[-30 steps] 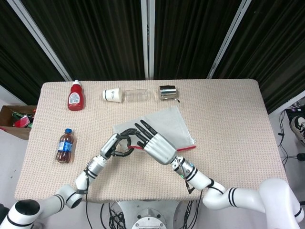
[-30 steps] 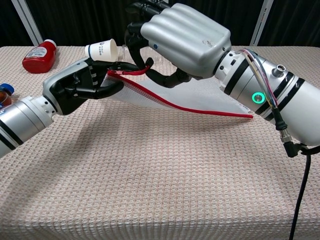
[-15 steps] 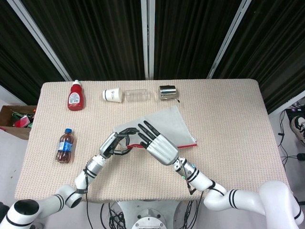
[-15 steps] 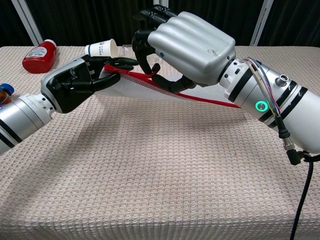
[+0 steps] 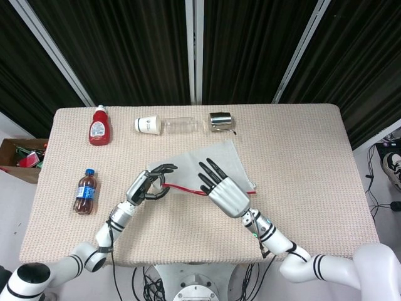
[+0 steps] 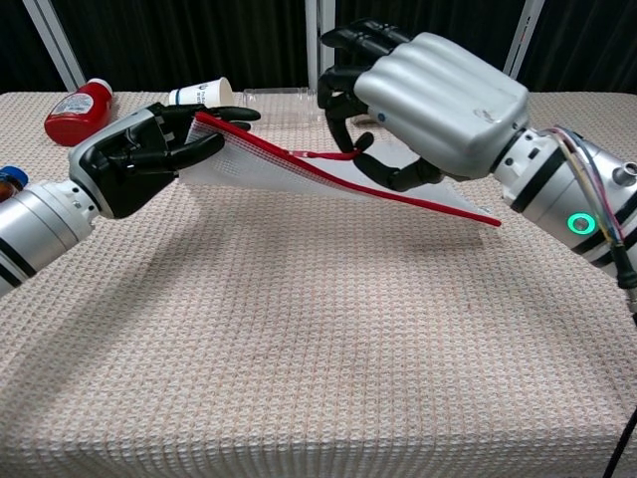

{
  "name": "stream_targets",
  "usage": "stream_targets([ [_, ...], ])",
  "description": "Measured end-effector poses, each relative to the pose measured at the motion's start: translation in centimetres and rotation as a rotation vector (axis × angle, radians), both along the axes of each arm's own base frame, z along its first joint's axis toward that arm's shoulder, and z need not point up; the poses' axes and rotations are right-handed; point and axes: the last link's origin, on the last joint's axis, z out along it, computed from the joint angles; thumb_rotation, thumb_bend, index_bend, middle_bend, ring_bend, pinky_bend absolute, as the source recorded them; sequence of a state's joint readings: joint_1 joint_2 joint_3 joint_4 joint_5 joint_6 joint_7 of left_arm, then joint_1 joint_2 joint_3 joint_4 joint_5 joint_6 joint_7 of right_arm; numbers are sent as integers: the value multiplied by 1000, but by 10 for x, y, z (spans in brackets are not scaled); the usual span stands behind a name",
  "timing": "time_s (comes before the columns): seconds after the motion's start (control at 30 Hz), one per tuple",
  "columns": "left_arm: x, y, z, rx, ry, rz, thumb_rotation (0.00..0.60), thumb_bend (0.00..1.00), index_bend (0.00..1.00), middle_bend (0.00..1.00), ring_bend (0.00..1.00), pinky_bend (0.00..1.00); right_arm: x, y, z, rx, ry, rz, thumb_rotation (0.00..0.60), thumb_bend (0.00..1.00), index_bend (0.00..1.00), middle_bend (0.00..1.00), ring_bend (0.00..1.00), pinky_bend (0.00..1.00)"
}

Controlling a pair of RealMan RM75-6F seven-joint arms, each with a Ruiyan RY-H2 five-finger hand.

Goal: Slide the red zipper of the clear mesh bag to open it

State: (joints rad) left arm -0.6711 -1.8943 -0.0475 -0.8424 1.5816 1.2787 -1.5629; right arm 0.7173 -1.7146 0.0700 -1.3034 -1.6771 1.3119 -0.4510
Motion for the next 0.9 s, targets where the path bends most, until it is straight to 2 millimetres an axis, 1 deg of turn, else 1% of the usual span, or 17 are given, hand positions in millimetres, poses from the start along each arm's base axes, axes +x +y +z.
stream_targets([
  [0.27,-9,2,1,2,8,33,600,464,685,243,130,169,-40,8,18,-35,27,-84,600,534,904,245,0,0],
  [0.7,-31,4,7,19,35,99,600,463,687,243,130,169,-109,16,48,-99,75,-274,600,535,906,245,0,0],
  [0.9,-34,3,8,22,49,101,600,464,688,242,130,169,-129,20,56,-116,68,-332,600,535,908,245,0,0],
])
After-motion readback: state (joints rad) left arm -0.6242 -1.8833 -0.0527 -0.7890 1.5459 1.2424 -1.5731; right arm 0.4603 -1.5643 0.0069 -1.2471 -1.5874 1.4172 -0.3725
